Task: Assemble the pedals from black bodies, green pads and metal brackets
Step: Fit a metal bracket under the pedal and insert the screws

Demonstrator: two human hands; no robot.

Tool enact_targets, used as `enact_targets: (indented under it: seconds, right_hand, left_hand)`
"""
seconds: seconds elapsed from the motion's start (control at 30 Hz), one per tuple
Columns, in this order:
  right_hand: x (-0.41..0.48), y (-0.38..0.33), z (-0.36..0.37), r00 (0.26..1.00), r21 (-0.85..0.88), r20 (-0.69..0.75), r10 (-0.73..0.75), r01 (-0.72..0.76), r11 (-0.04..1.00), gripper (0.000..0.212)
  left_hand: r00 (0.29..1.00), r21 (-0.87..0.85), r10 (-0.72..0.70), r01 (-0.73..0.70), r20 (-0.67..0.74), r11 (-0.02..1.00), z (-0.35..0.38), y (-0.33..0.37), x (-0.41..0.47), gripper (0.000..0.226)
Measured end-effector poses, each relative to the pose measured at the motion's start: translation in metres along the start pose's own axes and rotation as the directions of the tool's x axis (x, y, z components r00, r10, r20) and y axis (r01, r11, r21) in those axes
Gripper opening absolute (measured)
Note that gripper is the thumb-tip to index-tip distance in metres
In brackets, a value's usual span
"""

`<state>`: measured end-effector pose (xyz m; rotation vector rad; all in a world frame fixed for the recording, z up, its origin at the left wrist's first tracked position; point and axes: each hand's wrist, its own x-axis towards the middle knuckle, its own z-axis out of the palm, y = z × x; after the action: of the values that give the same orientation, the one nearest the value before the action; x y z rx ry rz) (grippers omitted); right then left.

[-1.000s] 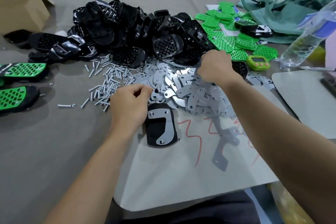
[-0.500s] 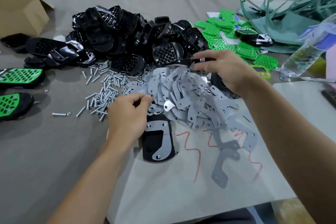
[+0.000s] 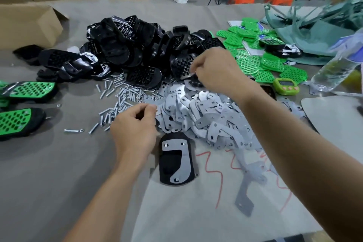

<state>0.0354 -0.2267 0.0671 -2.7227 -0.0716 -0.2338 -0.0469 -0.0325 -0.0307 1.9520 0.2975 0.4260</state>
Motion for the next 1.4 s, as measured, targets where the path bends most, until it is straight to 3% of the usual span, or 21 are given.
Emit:
enact_targets:
  seconds: [0.13,0.23,0.37,0.47,0.57,0.63,0.7,0.8,0.93,1.03,1.17,1.27,1.4]
  right_hand:
    - [0.027,-0.029,0.038,0.977,-0.206,0.195,-0.083,0.124,0.971,0.016]
    - [0.034,-0.041,0.065,0.973,-0.27,0.217,-0.076,0.135,0.953,0.034]
    - [0.034,-0.057,0.089,0.988,-0.279,0.151,-0.042,0.084,0.957,0.034]
    - [0.033,-0.062,0.094,0.992,-0.186,0.111,0.055,-0.033,0.982,0.029]
    - [0.036,-0.064,0.084,0.965,-0.115,0.188,0.185,-0.165,0.979,0.031]
    - [0.038,-0.066,0.071,0.95,-0.127,0.257,0.177,-0.148,0.981,0.035]
    - [0.042,-0.065,0.057,0.937,-0.159,0.338,0.09,-0.037,0.987,0.035]
    - [0.04,-0.052,0.038,0.923,0.061,0.373,-0.09,0.072,0.995,0.026]
    - [0.034,-0.027,0.026,0.967,0.353,0.205,-0.152,0.072,0.933,0.015]
    - [0.023,-0.015,0.031,0.999,0.59,0.01,-0.037,0.024,0.807,0.016]
    - [0.008,-0.016,0.026,0.969,0.829,-0.173,0.175,0.047,0.557,0.018]
    - [-0.005,-0.021,0.012,0.985,0.874,-0.063,0.158,-0.022,0.485,0.02]
    - [-0.035,-0.023,0.002,0.979,0.743,0.201,-0.009,-0.147,0.653,0.016]
  left_hand:
    - [1.0,0.018,0.013,-0.014,0.022,1.0,-0.001,-0.001,0.0,0.014]
    - [0.998,0.017,-0.019,0.018,0.054,1.0,-0.001,-0.004,0.003,0.014]
    - [0.997,0.018,-0.041,0.04,0.066,0.999,0.0,-0.007,0.005,0.016]
    - [0.998,0.033,-0.029,0.027,0.06,0.999,0.0,-0.006,0.004,0.016]
    - [0.998,0.015,-0.032,0.031,0.06,0.999,0.0,-0.005,0.004,0.012]
    - [0.997,0.005,-0.044,0.044,0.06,0.999,-0.001,-0.004,0.003,0.012]
    - [0.997,-0.002,-0.047,0.047,0.056,0.999,-0.003,-0.004,0.004,0.014]
    - [0.997,-0.031,-0.058,0.06,0.057,0.998,-0.003,-0.002,0.003,0.018]
    - [0.998,-0.02,-0.009,0.01,0.066,1.0,-0.005,0.0,0.0,0.02]
    - [0.998,-0.03,0.015,-0.013,0.056,0.999,-0.005,0.002,-0.002,0.021]
    - [0.999,-0.129,0.032,-0.033,-0.007,0.991,-0.005,0.003,-0.003,0.008]
    - [0.999,-0.251,0.039,-0.046,-0.034,0.967,-0.01,0.002,-0.001,0.017]
    - [0.986,-0.525,0.045,0.046,0.16,0.85,-0.018,0.006,0.001,0.026]
